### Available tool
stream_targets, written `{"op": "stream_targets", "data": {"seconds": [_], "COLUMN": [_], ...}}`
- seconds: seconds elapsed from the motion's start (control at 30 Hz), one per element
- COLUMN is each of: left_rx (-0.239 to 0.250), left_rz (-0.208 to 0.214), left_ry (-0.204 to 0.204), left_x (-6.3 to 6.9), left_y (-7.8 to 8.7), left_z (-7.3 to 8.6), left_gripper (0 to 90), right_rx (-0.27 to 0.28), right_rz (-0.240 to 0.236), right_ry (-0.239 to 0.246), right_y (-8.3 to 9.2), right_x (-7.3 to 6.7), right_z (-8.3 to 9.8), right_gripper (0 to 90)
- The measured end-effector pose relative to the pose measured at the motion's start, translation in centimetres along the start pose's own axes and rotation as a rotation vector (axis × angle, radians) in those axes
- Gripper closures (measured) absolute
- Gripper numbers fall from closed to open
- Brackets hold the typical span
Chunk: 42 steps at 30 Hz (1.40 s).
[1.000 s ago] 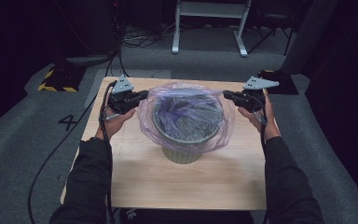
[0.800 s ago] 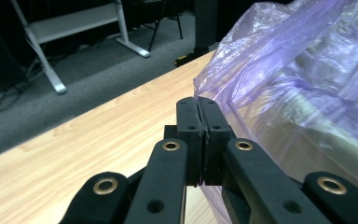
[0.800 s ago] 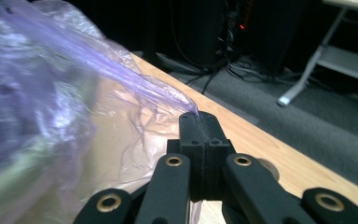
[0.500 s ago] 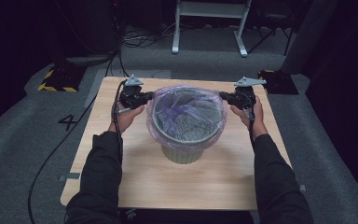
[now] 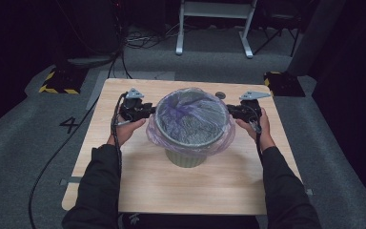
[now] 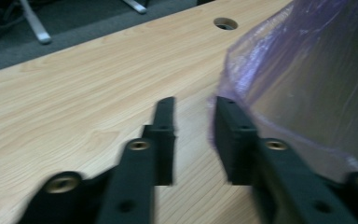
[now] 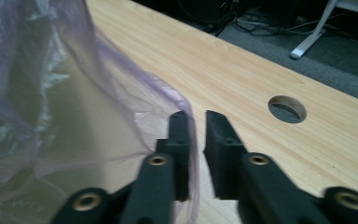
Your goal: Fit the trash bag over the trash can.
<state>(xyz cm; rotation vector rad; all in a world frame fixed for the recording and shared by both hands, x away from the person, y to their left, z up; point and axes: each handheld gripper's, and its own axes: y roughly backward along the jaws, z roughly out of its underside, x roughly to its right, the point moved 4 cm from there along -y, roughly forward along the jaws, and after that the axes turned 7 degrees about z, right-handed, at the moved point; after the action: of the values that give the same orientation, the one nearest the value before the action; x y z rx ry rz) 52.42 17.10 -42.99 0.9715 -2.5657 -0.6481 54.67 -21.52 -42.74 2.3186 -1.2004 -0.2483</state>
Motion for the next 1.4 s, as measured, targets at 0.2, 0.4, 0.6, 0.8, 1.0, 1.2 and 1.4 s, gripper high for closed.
{"op": "stream_targets", "data": {"seconds": [0.2,0.4,0.6,0.8,1.0,1.2,1.4], "left_rx": [0.033,0.044,0.086,0.091,0.078,0.058,0.030], "left_rz": [-0.010,-0.051,0.035,0.123,0.165,0.187,0.212], "left_ry": [-0.053,-0.088,-0.155,-0.226,-0.262,-0.281,-0.299], "left_x": [0.5,0.9,4.0,8.0,9.9,10.3,10.1], "left_y": [3.7,6.7,8.6,8.1,6.6,5.2,4.2], "left_z": [1.2,2.5,3.2,3.5,3.5,3.6,4.3], "left_gripper": [47.7,30.4,22.8,19.0,18.5,53.1,78.8], "right_rx": [0.043,0.108,0.186,0.175,0.150,0.133,0.121], "right_rz": [0.031,0.004,-0.101,-0.158,-0.190,-0.198,-0.213], "right_ry": [0.000,-0.002,0.082,0.171,0.231,0.226,0.252], "right_y": [3.0,6.4,10.0,11.4,10.8,8.5,7.2], "right_x": [1.0,1.5,-0.6,-3.7,-6.3,-7.9,-8.6], "right_z": [0.0,0.7,1.8,3.1,3.8,4.6,5.4], "right_gripper": [47.9,37.8,31.2,26.6,21.0,44.3,85.8]}}
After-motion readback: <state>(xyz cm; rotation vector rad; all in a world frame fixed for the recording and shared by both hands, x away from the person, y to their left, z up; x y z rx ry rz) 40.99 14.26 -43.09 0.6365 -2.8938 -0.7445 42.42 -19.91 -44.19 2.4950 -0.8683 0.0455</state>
